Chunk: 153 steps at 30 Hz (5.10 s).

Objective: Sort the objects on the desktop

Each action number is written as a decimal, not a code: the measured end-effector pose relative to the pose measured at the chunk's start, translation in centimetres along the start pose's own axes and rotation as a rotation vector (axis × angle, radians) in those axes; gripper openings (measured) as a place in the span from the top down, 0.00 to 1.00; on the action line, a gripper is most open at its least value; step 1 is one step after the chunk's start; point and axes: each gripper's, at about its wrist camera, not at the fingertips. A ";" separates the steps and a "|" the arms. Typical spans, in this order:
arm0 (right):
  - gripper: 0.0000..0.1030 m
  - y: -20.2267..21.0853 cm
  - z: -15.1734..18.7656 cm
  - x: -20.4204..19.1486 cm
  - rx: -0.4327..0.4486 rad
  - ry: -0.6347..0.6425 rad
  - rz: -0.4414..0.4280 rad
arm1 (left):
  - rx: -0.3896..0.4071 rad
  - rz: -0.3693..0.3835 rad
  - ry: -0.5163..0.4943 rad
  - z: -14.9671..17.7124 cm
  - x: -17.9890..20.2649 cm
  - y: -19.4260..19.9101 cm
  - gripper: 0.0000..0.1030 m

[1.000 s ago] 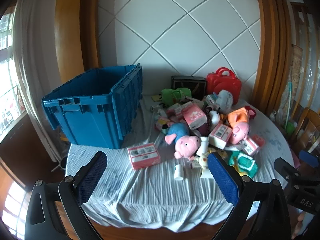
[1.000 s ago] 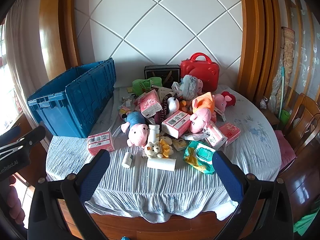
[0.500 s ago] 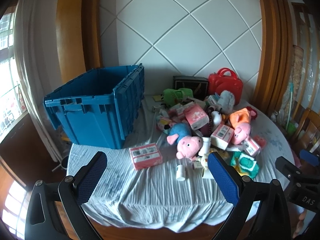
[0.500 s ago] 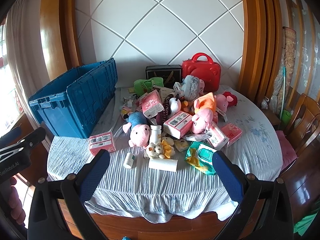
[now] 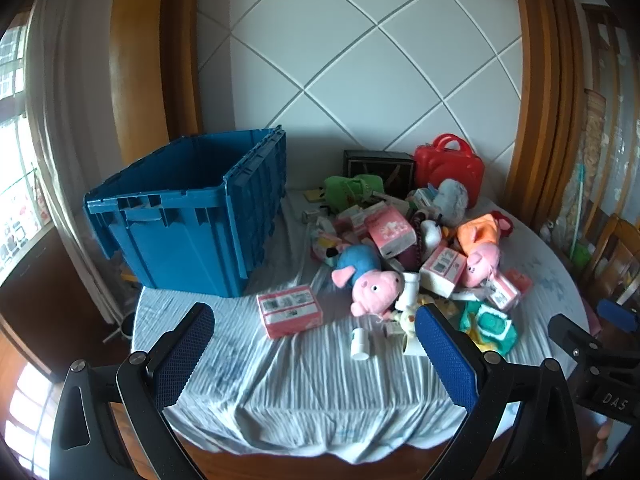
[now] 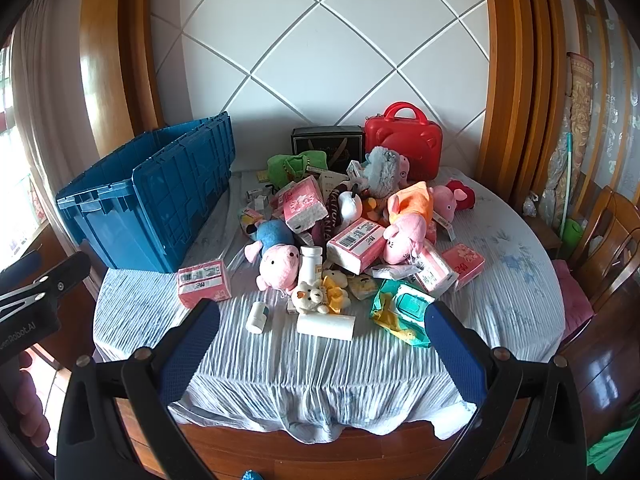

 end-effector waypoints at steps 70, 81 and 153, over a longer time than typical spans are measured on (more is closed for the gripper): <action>0.00 -30.7 9.7 10.0 -0.308 -0.343 0.127 | -0.403 0.184 -0.332 14.3 16.0 -33.1 0.64; 0.00 -32.7 8.8 9.3 -0.300 -0.266 0.146 | -0.413 0.163 -0.298 14.9 16.1 -34.2 0.39; 0.00 -20.6 -16.9 -22.2 0.180 0.370 -0.463 | 0.145 -0.289 0.156 -11.1 -16.2 -16.1 0.67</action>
Point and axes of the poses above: each gripper's, at about its wrist camera, not at the fingertips, and y roughly against the way its jaws point, x to its right, z to its underside, and after that the axes turned 15 degrees about -z, right-handed
